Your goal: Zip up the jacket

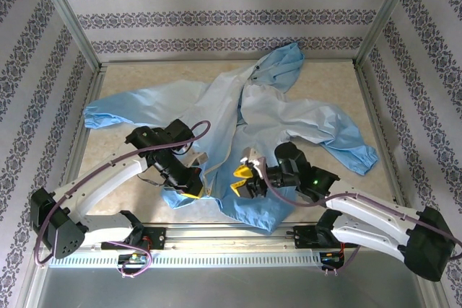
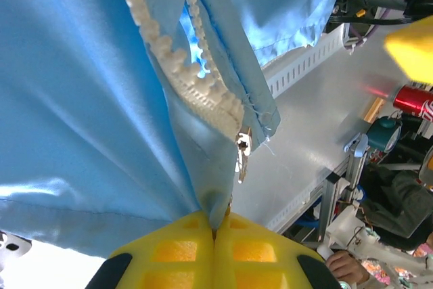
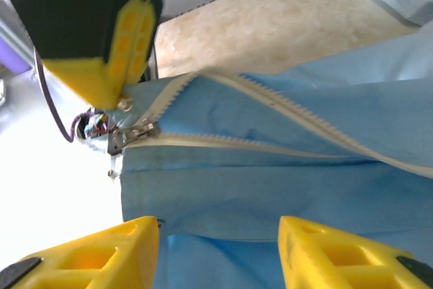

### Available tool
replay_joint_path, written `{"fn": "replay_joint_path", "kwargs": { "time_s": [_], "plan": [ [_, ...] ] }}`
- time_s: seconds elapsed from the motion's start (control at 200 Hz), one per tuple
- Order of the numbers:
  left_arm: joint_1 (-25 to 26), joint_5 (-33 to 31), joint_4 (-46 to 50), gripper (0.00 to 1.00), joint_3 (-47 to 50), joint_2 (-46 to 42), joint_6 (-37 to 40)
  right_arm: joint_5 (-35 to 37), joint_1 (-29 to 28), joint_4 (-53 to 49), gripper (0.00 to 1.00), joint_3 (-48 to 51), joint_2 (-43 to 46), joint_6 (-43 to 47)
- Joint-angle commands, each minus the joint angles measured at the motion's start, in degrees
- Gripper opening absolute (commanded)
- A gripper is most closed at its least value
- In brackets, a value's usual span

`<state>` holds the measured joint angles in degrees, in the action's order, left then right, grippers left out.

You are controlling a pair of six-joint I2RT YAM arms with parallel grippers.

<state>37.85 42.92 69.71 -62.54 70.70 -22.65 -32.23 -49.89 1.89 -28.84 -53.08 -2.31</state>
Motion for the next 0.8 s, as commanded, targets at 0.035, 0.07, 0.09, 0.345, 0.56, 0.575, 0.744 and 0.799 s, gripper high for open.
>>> {"fn": "replay_joint_path", "kwargs": {
  "time_s": [0.035,0.07,0.09,0.345,0.56,0.575,0.744,0.799],
  "plan": [
    [-0.7,1.6,6.7,0.00,-2.3,0.8,3.9,11.8,-8.2,-1.2,0.47,-4.1,-1.1,7.7],
    [-0.7,1.7,6.8,0.00,-2.3,0.9,4.0,13.8,-10.3,-1.1,0.47,-4.8,-1.7,8.7],
    [-0.7,1.7,6.9,0.00,-2.4,1.0,3.9,14.8,-11.4,-1.0,0.47,-5.2,-2.3,9.2],
    [-0.7,1.6,6.7,0.00,-1.8,-0.2,2.8,20.9,-20.7,0.7,0.50,-10.6,-11.8,11.1],
    [-0.7,1.3,6.9,0.00,-1.3,-1.3,2.4,25.5,-23.3,1.0,0.51,-14.1,-18.0,9.4],
    [-0.7,1.3,6.9,0.00,-1.2,-1.4,2.4,25.5,-23.3,1.1,0.50,-14.2,-18.1,9.2],
    [-0.7,0.9,7.2,0.00,-0.8,-1.9,2.4,26.2,-23.2,1.5,0.29,-13.7,-17.6,8.4],
    [-0.7,0.8,7.2,0.00,-0.7,-2.1,2.4,26.2,-23.2,1.4,0.23,-13.4,-17.1,8.2]
  ]
}}
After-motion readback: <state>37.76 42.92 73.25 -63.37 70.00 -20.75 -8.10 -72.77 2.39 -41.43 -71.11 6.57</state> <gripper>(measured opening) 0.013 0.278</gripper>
